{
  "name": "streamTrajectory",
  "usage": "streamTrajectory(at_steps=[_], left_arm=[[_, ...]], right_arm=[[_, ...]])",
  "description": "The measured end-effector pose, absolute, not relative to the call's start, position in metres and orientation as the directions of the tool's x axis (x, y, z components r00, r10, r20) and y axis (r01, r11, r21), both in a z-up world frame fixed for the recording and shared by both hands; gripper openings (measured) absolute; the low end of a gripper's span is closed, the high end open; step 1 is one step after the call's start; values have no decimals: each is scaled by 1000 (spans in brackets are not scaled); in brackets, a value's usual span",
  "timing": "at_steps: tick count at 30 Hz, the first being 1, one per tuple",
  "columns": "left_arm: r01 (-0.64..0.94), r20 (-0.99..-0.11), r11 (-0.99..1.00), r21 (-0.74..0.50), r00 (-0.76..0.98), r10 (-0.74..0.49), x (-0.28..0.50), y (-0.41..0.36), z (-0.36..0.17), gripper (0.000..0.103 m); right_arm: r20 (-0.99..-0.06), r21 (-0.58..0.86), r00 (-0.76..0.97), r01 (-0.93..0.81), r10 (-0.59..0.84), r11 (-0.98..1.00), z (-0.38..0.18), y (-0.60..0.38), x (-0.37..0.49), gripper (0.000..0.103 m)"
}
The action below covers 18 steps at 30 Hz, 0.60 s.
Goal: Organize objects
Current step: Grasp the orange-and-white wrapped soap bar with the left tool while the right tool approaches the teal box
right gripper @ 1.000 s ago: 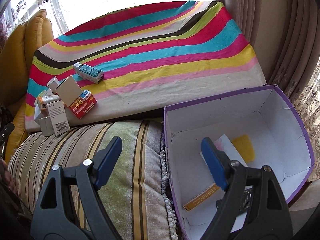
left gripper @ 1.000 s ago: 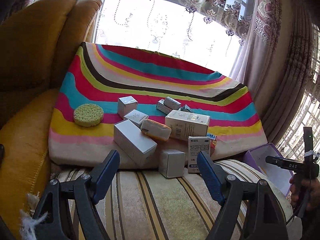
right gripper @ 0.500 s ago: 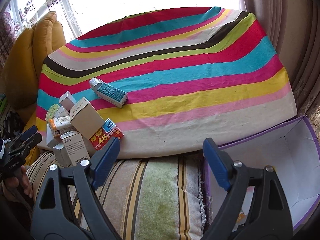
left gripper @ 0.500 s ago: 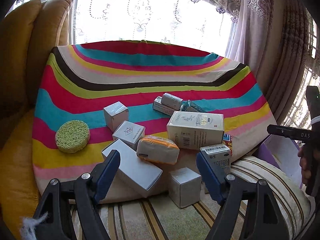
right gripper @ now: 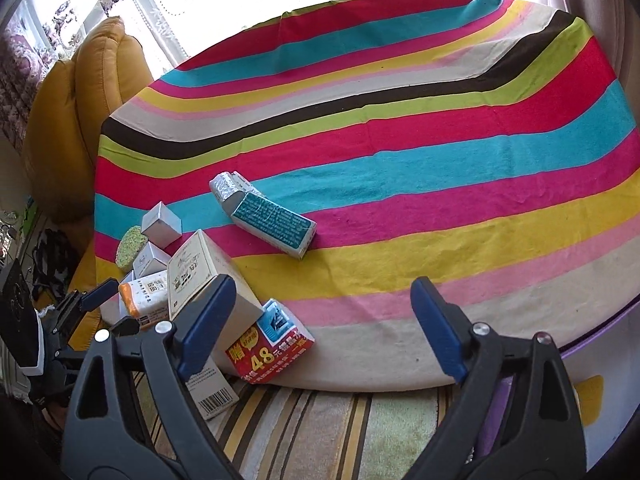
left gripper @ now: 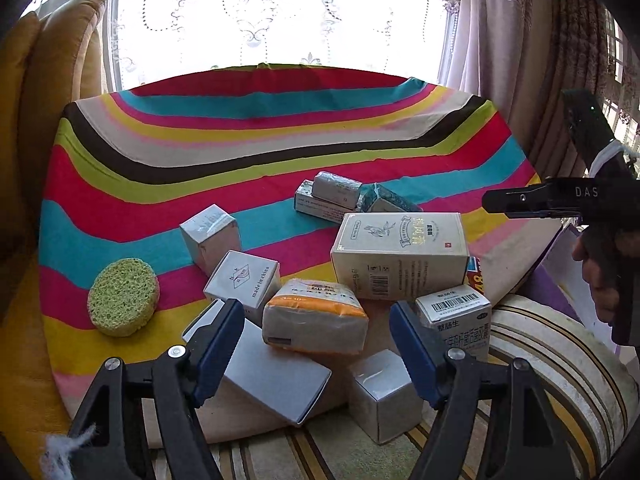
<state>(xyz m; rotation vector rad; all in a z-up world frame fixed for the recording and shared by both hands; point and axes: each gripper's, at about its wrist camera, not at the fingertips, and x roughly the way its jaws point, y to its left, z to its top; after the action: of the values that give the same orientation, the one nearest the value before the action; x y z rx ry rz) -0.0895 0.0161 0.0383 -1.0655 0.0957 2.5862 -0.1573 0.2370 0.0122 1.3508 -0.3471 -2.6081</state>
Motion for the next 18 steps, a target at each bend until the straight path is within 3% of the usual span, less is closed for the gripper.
streamTrajectory(at_steps=[6, 18], left_arm=[[-358, -713, -932, -56, -640, 289, -96, 22, 33, 54], [-356, -680, -930, -92, -660, 320, -92, 15, 37, 53]], right_arm=[[-787, 342, -528, 55, -318, -938, 3, 226, -178, 92], [-811, 467, -426, -59, -401, -882, -15, 212, -225, 95]])
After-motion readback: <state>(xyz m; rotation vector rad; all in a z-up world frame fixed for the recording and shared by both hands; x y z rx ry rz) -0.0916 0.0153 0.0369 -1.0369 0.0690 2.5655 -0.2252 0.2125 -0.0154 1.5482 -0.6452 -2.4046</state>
